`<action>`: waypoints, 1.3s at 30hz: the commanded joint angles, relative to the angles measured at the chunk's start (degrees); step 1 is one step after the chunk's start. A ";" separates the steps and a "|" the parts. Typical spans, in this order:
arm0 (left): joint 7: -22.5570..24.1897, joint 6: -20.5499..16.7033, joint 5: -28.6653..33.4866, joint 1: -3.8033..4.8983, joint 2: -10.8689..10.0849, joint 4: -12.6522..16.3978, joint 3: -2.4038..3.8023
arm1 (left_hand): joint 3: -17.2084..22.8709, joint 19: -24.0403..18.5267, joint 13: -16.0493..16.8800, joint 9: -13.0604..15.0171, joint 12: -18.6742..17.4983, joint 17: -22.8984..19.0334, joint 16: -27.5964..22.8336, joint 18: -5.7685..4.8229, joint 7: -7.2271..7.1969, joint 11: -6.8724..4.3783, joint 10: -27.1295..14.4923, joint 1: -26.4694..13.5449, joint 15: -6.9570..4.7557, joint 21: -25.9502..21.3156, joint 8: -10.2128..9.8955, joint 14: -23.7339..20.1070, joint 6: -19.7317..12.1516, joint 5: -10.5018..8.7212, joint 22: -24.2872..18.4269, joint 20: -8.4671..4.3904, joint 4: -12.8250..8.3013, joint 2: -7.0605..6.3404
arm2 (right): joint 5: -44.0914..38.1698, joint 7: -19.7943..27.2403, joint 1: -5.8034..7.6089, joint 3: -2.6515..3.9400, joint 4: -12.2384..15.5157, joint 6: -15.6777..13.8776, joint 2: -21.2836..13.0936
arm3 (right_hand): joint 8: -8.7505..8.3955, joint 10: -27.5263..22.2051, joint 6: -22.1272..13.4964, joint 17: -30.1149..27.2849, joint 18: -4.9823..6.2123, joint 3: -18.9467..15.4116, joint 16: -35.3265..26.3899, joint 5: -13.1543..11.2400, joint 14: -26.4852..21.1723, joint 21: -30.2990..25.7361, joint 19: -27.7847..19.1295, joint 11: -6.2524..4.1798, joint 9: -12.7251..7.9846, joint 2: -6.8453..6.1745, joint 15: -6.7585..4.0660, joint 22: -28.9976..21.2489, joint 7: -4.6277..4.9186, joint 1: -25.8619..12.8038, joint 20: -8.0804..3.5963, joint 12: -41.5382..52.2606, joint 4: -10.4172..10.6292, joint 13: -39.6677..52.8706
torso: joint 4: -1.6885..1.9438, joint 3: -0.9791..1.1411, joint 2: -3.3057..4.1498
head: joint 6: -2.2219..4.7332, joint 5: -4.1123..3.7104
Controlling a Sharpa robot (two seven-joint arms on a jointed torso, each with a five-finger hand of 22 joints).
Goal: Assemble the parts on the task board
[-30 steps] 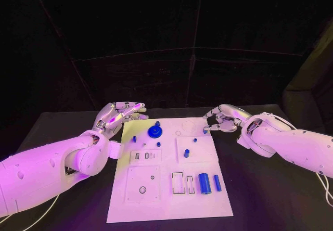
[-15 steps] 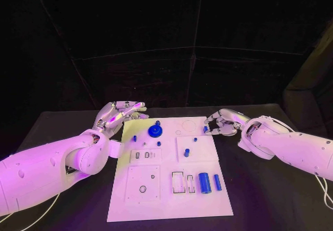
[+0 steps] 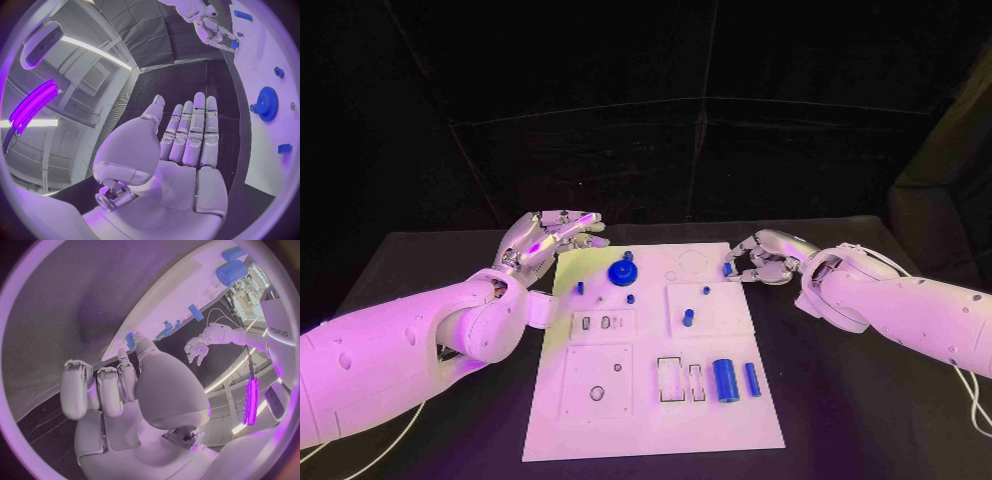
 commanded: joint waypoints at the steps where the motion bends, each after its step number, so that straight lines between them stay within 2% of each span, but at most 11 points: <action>1: 0.34 0.81 -0.09 0.03 0.07 0.02 0.02 | 0.02 0.53 -0.09 -0.07 -0.25 0.07 -0.36 0.31 -0.08 0.22 0.34 0.05 0.05 0.18 -0.33 0.41 0.38 0.28 -0.07 0.00 -0.36 0.69 | -0.20 0.39 0.04 0.00 -0.16 0.78 0.31 | 0.42 0.06 0.68 9.38 -0.45 0.11 -0.01 0.28 4.87 -0.07 -0.04 -0.12 0.12 0.69 -0.23 0.07 -0.01 0.21 -0.27 -0.11 -0.33 5.24 | 0.01 0.00 0.01 | -0.06 -0.09; 12: 0.23 0.73 -0.09 0.03 0.06 0.00 0.02 | 0.12 0.53 -0.09 -0.08 -0.38 0.10 -0.44 0.31 -0.09 0.21 0.39 0.16 0.05 0.15 -0.44 0.40 0.42 0.28 -0.11 0.00 -0.54 0.75 | -0.15 0.56 0.01 0.00 -0.43 0.77 1.14 | 0.84 0.27 1.71 9.52 -0.48 0.36 0.04 -0.29 4.91 0.00 0.03 -0.23 0.22 1.32 -0.30 0.22 -0.13 0.43 -0.32 0.11 -0.60 5.46 | 0.06 -0.07 0.01 | 0.08 -0.19; 19: 0.18 0.67 -0.09 0.03 0.04 -0.02 0.02 | 0.12 0.53 -0.09 -0.08 -0.39 0.10 -0.44 0.31 -0.09 0.21 0.39 0.16 0.05 0.15 -0.45 0.40 0.42 0.28 -0.11 0.00 -0.55 0.76 | -0.14 0.43 -0.01 0.00 -0.54 0.58 1.39 | 1.17 0.41 2.61 9.70 -0.50 0.83 0.12 -0.83 4.95 0.06 0.10 -0.34 0.28 1.95 -0.39 0.35 -0.25 0.84 -0.40 0.25 -1.01 5.62 | 0.00 0.01 0.00 | 0.03 -0.12; 23: 0.21 0.66 -0.09 0.03 0.03 -0.01 0.02 | 0.13 0.53 -0.09 -0.07 -0.42 0.11 -0.46 0.31 -0.08 0.22 0.40 0.13 0.05 0.15 -0.47 0.40 0.43 0.28 -0.12 0.00 -0.54 0.79 | -0.15 0.08 -0.01 0.00 -0.56 0.50 1.33 | 2.34 0.51 5.19 9.77 -0.52 1.97 0.14 -2.84 4.97 0.13 0.17 -0.86 0.59 3.14 -0.76 0.47 -0.88 1.23 -0.67 0.35 -1.39 5.75 | 0.00 0.00 -0.01 | -0.02 -0.12; 27: 0.22 0.63 -0.09 0.03 0.01 -0.03 0.02 | 0.13 0.53 -0.09 -0.07 -0.42 0.11 -0.46 0.31 -0.08 0.22 0.40 0.13 0.05 0.15 -0.47 0.40 0.43 0.28 -0.12 0.00 -0.54 0.79 | -0.21 -0.29 -0.01 0.00 -0.52 0.33 1.21 | 3.08 0.64 6.76 9.87 -0.52 2.70 0.17 -3.13 4.99 0.15 0.20 -1.38 0.75 3.58 -1.17 0.52 -1.50 1.39 -1.00 0.45 -1.69 5.88 | 0.01 0.02 -0.03 | -0.04 -0.18; 39: 0.20 0.59 -0.09 0.03 -0.03 -0.07 0.01 | 0.13 0.53 -0.09 -0.07 -0.42 0.11 -0.46 0.31 -0.08 0.22 0.40 0.13 0.05 0.15 -0.47 0.40 0.43 0.28 -0.12 0.00 -0.54 0.79 | -0.41 -0.70 -0.02 0.00 -0.22 -1.04 1.01 | 3.57 0.73 7.99 10.12 -0.56 3.48 0.27 -3.17 5.05 0.23 0.30 -1.88 0.80 3.76 -1.63 0.70 -2.04 1.48 -1.45 0.49 -2.14 5.96 | 0.02 0.02 -0.02 | -0.09 -0.17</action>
